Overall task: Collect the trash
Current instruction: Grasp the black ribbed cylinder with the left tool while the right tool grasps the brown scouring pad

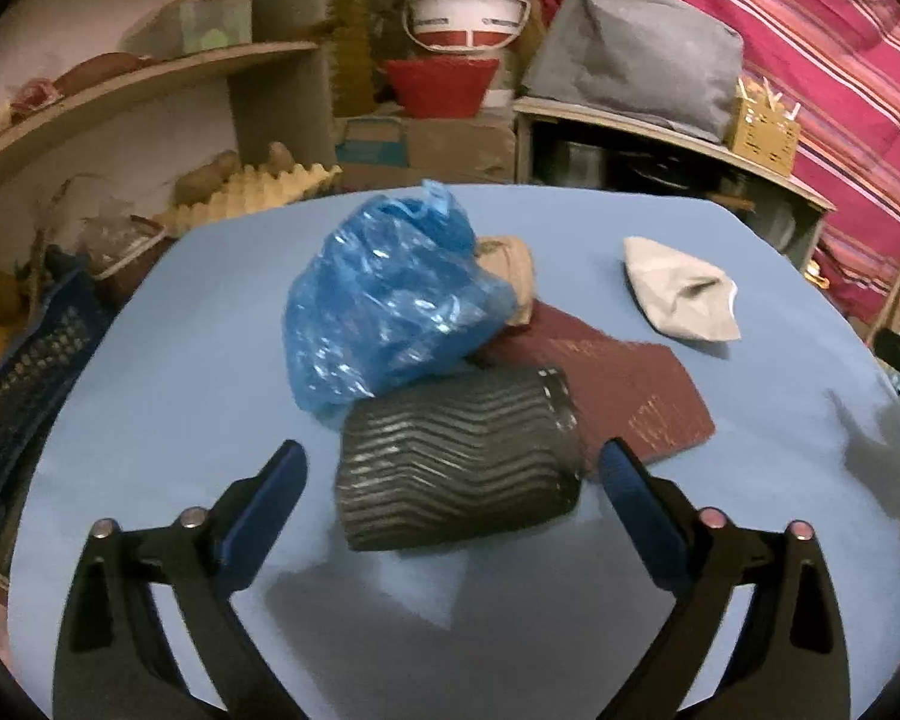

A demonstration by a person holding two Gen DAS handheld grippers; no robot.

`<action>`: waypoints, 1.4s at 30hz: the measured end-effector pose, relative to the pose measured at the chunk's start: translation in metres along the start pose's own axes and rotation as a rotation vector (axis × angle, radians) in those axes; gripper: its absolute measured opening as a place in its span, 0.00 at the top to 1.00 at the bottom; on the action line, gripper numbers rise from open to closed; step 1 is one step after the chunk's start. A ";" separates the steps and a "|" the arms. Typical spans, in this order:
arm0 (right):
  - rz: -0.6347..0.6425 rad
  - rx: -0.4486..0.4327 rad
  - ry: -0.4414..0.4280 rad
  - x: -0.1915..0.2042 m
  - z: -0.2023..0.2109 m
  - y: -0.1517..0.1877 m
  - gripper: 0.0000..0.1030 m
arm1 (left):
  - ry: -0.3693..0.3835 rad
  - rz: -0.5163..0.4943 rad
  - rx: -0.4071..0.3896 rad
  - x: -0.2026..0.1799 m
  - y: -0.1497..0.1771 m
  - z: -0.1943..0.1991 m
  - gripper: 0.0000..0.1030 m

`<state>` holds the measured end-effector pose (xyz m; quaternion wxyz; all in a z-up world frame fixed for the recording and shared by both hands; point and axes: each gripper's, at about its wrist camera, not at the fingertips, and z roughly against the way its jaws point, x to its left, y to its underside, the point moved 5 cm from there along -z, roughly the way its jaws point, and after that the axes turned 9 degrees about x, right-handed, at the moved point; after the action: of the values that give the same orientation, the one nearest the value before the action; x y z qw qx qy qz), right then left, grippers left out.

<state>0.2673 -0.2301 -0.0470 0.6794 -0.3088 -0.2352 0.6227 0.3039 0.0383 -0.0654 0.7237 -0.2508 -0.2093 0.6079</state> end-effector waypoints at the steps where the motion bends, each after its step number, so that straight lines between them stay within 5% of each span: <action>1: 0.004 -0.001 -0.007 0.006 0.000 -0.001 0.04 | 0.012 0.000 0.005 0.000 0.000 -0.001 0.25; 9: 0.038 0.010 -0.067 0.048 -0.001 -0.001 0.04 | 0.061 0.011 -0.010 0.004 0.005 0.013 0.28; 16: 0.050 0.021 -0.146 0.095 0.002 -0.004 0.04 | 0.024 0.000 -0.114 0.022 0.006 0.055 0.31; 24: 0.045 0.074 -0.205 0.157 -0.009 -0.005 0.04 | -0.030 0.096 -0.133 0.078 0.004 0.060 0.31; 33: 0.109 0.184 -0.180 0.203 -0.036 0.003 0.04 | -0.095 0.183 -0.136 0.134 0.010 0.061 0.31; 42: 0.115 0.241 -0.135 0.209 -0.046 0.007 0.04 | -0.124 0.234 -0.144 0.156 0.007 0.063 0.31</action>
<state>0.3183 -0.0287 -0.0981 0.6572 -0.1952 -0.1859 0.7039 0.2870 0.2003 -0.0201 0.6139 -0.2865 -0.2659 0.6858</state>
